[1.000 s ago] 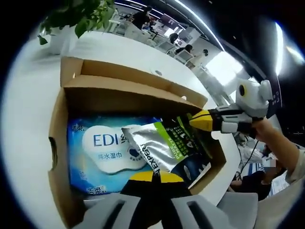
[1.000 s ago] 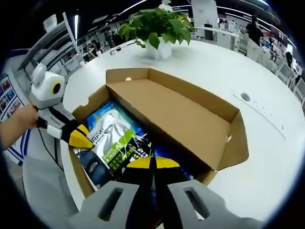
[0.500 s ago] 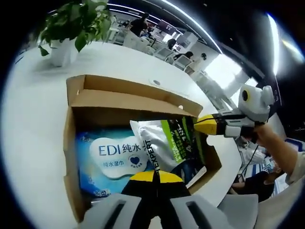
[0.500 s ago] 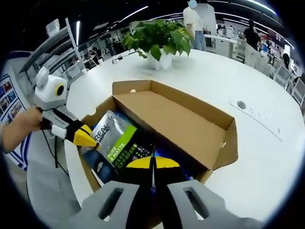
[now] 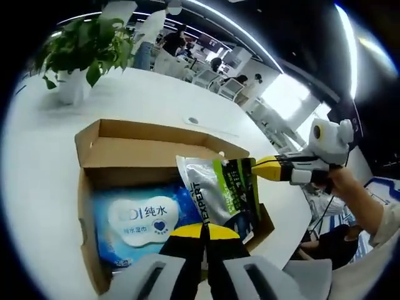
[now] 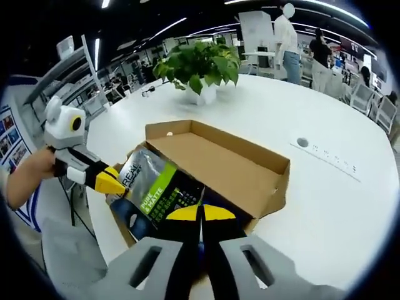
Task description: Operate the shoe box by opening the lid, removing the specified soft item, and placing it in the target area until the item is outside and the box remains undamaged.
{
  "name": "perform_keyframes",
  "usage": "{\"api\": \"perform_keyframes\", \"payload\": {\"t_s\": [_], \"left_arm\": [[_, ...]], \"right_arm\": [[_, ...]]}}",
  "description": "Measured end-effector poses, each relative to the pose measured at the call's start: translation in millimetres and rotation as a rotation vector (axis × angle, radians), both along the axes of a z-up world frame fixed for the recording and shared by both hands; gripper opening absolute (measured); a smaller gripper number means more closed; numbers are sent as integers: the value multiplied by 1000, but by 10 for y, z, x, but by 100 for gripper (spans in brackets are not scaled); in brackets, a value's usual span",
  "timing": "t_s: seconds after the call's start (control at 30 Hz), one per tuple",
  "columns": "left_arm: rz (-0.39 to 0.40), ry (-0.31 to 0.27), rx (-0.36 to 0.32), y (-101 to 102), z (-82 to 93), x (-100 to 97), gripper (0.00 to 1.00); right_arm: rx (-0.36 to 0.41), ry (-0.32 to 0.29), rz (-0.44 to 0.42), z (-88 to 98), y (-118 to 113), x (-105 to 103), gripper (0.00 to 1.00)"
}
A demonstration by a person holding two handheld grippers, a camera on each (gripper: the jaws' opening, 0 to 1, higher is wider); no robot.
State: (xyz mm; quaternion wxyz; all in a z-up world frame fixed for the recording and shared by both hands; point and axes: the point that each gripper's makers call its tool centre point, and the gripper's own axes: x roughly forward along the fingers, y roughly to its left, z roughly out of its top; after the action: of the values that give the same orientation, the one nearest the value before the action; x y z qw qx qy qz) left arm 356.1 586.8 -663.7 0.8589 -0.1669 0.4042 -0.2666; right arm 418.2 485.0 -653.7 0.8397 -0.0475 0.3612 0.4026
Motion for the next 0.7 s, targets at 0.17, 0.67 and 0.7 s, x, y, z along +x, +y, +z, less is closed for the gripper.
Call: {"api": "perform_keyframes", "payload": {"t_s": [0.17, 0.67, 0.7], "left_arm": [[-15, -6, -11, -119, 30, 36, 0], [-115, -31, -1, -623, 84, 129, 0], [-117, -32, 1, -634, 83, 133, 0]], "right_arm": [[1, -3, -21, 37, -134, 19, 0], [-9, -5, -106, 95, -653, 50, 0], [-10, -5, -107, 95, -665, 49, 0]]}}
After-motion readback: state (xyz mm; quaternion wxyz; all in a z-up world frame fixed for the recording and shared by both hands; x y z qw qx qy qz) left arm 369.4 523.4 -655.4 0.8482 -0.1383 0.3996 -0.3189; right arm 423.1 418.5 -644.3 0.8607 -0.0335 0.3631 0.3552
